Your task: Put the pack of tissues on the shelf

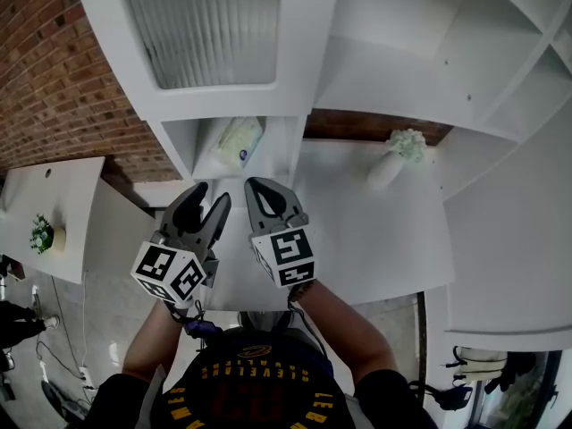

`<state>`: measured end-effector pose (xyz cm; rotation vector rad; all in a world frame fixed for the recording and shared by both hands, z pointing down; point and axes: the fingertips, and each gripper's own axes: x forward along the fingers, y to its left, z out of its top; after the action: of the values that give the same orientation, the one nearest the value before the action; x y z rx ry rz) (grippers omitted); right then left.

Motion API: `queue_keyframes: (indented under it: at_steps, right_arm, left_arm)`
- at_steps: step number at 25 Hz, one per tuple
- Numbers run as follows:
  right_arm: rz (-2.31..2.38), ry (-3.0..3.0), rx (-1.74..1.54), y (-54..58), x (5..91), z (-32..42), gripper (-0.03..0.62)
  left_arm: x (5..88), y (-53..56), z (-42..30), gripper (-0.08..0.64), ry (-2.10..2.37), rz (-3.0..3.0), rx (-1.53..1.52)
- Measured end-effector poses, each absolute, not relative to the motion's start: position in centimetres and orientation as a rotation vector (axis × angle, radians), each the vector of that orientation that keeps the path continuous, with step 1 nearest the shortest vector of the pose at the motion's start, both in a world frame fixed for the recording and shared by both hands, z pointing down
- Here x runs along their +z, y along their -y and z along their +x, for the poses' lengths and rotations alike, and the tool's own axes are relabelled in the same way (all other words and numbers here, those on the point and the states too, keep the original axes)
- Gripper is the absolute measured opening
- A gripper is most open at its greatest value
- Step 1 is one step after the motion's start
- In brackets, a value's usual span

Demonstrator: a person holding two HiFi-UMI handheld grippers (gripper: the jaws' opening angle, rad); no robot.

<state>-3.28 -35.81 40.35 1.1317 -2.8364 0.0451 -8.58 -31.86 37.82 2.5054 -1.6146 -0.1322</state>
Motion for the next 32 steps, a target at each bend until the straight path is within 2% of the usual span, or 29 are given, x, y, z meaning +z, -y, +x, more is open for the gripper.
queue_keyframes:
  at_steps: [14, 19, 23, 32]
  right_arm:
    - [1.105, 2.954, 0.157, 31.6, 38.4, -2.9, -0.002]
    - [1.119, 2.968, 0.166, 30.9, 37.8, -2.2, -0.002]
    - [1.068, 2.993, 0.163, 30.3, 37.7, -2.3, -0.002]
    - [1.009, 3.004, 0.107, 29.3, 37.7, -2.5, -0.002]
  left_arm:
    - [37.4, 27.9, -7.9, 0.193, 1.578, 2.473, -0.199]
    - [37.1, 27.2, -8.7, 0.059, 1.632, 2.461, -0.229]
    - [37.3, 27.0, -8.7, 0.005, 1.631, 2.439, -0.254]
    - [37.2, 26.7, -9.0, 0.003, 1.694, 2.453, -0.206]
